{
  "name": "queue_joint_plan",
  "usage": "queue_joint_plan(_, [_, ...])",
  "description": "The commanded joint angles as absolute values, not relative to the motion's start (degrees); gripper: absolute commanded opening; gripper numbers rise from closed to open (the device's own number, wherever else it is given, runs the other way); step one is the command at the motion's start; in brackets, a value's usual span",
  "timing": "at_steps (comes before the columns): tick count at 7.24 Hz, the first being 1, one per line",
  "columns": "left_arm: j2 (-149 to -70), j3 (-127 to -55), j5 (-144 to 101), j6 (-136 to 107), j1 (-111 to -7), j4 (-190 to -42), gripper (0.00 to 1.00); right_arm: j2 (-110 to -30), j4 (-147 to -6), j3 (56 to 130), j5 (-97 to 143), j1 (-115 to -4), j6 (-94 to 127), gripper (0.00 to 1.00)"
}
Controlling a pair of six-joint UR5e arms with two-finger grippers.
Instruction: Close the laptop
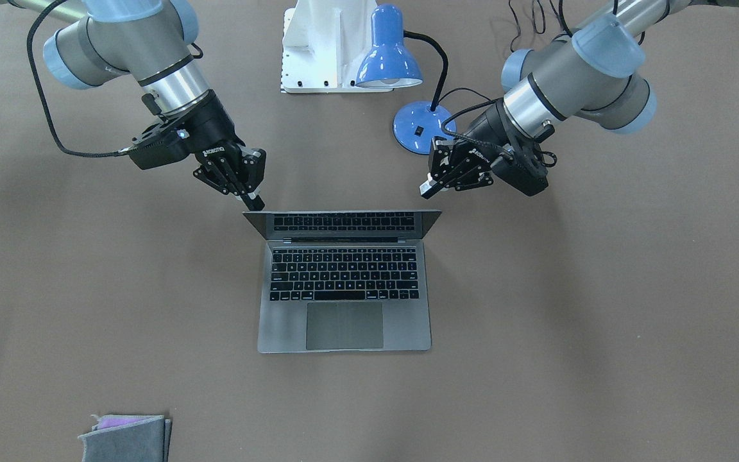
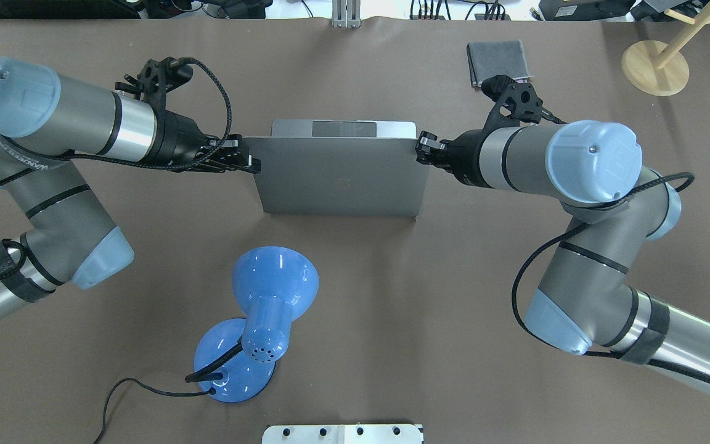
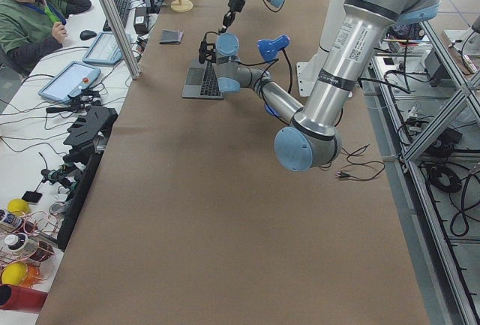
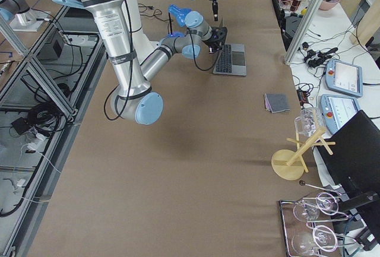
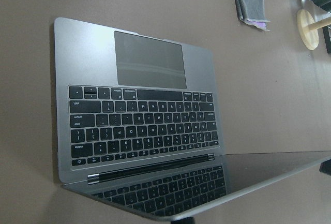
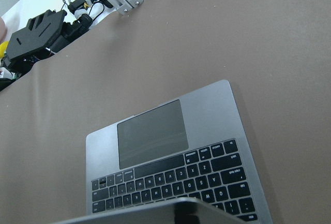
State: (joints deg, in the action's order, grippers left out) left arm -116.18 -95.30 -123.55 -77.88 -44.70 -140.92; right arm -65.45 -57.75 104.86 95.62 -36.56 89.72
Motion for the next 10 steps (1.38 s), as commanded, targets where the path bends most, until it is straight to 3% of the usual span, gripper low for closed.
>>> queue_joint_plan(1, [-118.11,-92.04,-123.40,-77.87,-45.26,-140.89,0.00,-61.80,-57.74,98.99,96.06,-38.93,89.74,0.00])
queue_joint_plan(5, [-125.67,-81.76,-116.12,-75.51,-45.35,-138.17,0.00,-59.77,-57.57,93.96,95.98,-39.73,89.56,0.00])
queue_joint_plan(8, [-127.96,-77.98,-114.36,-74.44,-46.23,-136.23,0.00,-57.92,-57.57,90.36,95.98,-39.64,89.73,0.00])
queue_joint_plan(10, [-130.77,-72.53,-111.46,-74.44,-45.97,-136.41,0.00,-54.95,-57.48,84.85,95.80,-39.64,90.09,0.00])
